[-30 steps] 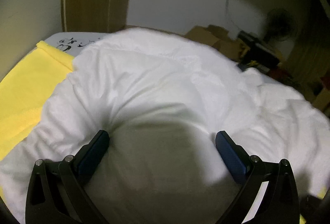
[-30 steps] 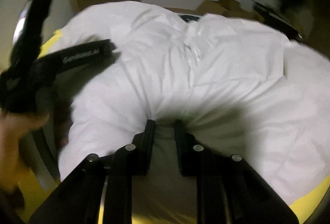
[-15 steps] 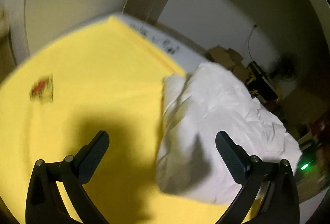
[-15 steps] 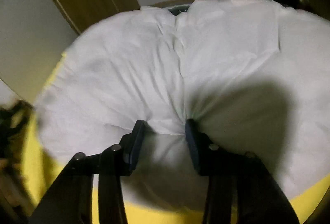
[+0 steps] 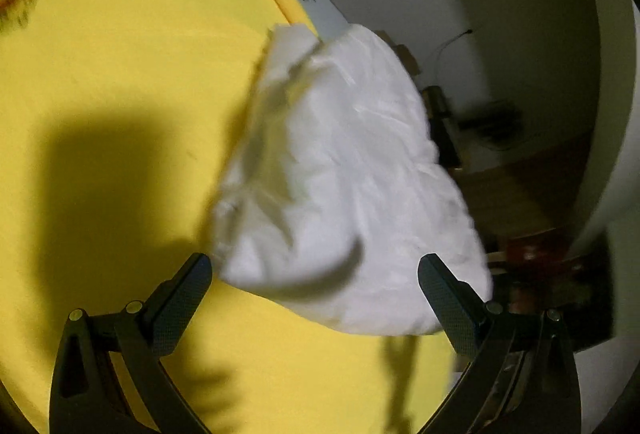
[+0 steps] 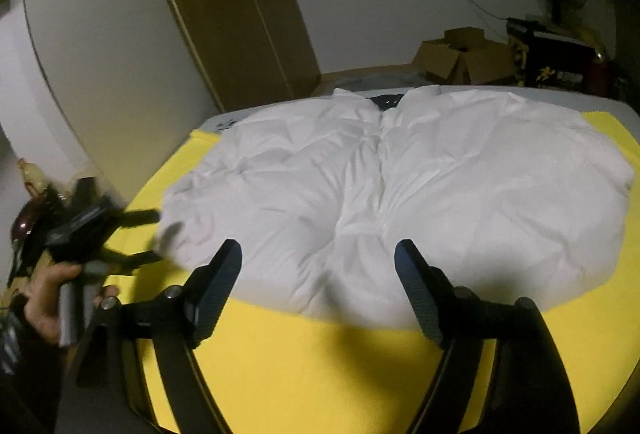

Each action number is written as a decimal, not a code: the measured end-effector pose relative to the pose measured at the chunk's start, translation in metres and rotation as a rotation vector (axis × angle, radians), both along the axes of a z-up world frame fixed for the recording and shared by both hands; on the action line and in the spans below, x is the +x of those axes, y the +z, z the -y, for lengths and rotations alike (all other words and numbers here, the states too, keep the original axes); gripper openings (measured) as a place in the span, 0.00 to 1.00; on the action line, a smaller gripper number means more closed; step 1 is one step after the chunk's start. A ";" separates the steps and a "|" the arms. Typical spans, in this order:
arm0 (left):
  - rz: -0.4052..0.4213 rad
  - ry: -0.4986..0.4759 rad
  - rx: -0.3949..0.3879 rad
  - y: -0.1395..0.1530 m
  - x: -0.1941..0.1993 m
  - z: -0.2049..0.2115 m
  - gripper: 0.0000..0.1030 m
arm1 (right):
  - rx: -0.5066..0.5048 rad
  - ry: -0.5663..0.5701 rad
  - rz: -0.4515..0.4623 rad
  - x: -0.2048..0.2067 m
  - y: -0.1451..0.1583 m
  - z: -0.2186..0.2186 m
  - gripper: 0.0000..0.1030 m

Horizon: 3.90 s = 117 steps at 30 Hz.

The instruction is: Fold large clothes

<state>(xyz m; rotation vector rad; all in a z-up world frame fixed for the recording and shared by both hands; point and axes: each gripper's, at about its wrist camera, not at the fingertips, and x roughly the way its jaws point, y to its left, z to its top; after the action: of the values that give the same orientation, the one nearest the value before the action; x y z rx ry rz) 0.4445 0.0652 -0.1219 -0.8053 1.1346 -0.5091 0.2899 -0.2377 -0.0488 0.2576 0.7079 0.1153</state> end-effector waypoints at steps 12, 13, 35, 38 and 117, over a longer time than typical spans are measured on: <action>-0.100 0.035 -0.062 -0.024 -0.002 0.013 1.00 | 0.037 0.040 -0.011 -0.032 0.006 -0.001 0.77; -0.099 0.042 -0.071 -0.025 -0.002 0.013 1.00 | 0.033 0.038 -0.007 -0.033 0.006 -0.001 0.77; -0.004 0.121 0.024 -0.002 0.030 0.016 0.34 | 0.004 -0.002 -0.057 -0.032 -0.010 0.019 0.77; 0.073 0.093 0.089 0.016 0.027 0.025 0.28 | 0.023 0.002 -0.070 -0.029 -0.014 0.021 0.77; 0.544 -0.346 0.499 0.092 -0.092 0.495 0.22 | 0.337 -0.555 0.000 -0.205 -0.038 0.319 0.80</action>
<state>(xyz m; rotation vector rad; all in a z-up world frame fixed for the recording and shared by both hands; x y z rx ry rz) 0.3524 -0.4296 -0.0296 -0.0200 0.8320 -0.6471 0.0850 -0.5567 -0.0871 0.7663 0.5928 -0.2983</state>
